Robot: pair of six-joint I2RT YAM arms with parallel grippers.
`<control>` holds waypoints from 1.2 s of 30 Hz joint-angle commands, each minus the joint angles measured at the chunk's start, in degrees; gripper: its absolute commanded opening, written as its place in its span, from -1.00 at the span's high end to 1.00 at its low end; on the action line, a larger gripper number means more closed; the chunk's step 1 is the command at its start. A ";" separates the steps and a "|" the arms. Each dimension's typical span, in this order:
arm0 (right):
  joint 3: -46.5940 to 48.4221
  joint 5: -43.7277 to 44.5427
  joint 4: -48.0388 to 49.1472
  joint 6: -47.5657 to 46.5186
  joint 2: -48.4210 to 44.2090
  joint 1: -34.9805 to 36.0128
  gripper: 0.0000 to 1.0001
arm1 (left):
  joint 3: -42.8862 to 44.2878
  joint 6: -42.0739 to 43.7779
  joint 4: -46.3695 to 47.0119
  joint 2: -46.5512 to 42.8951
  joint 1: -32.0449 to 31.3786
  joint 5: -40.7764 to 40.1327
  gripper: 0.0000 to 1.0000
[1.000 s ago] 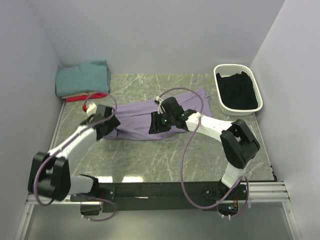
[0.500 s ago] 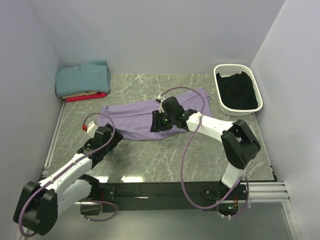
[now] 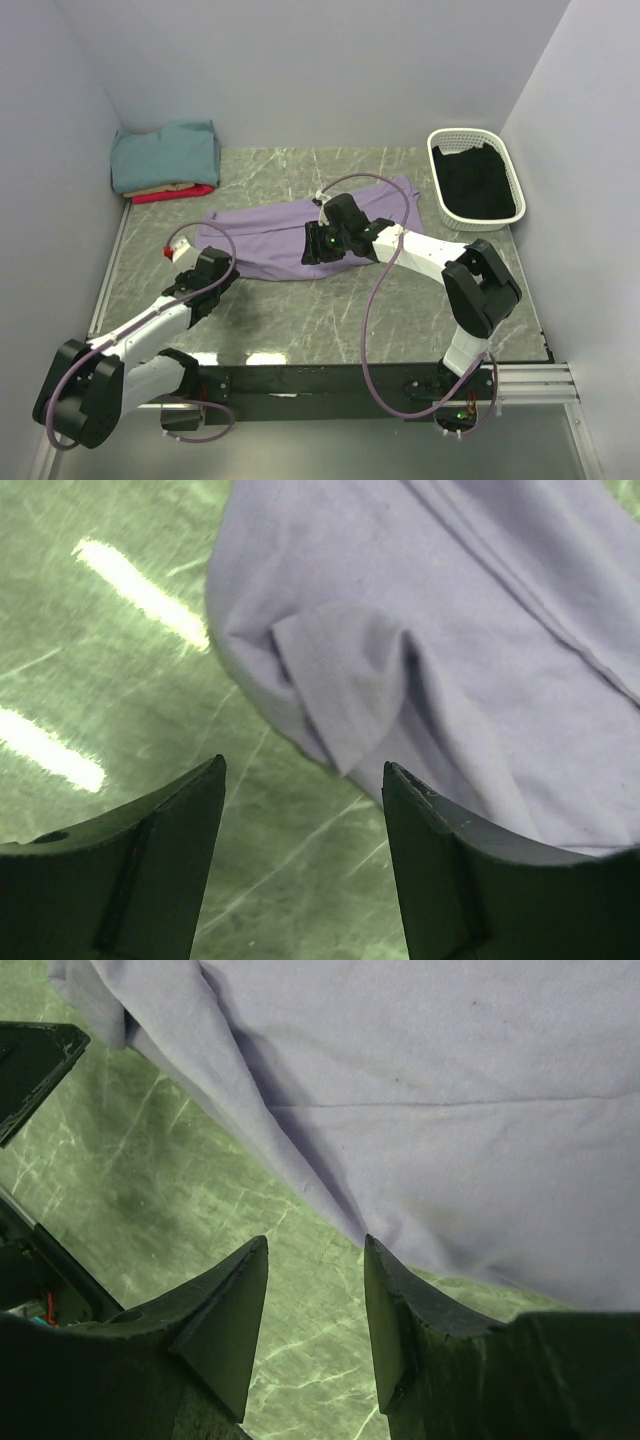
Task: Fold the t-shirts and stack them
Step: Fold the tshirt
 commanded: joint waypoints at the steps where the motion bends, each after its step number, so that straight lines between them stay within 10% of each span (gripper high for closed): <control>1: 0.58 0.85 -0.03 -0.76 -1.99 0.09 -0.01 | 4.91 0.99 1.63 3.89 -1.25 -4.53 -0.37; 27: 1.37 1.29 -1.35 -1.46 -1.20 0.00 -0.04 | 6.68 4.06 9.01 14.80 -1.34 -5.06 0.08; 36: 1.10 1.03 -1.00 -1.20 -0.85 0.00 -0.04 | 7.20 5.55 8.58 13.06 -1.34 -6.03 0.88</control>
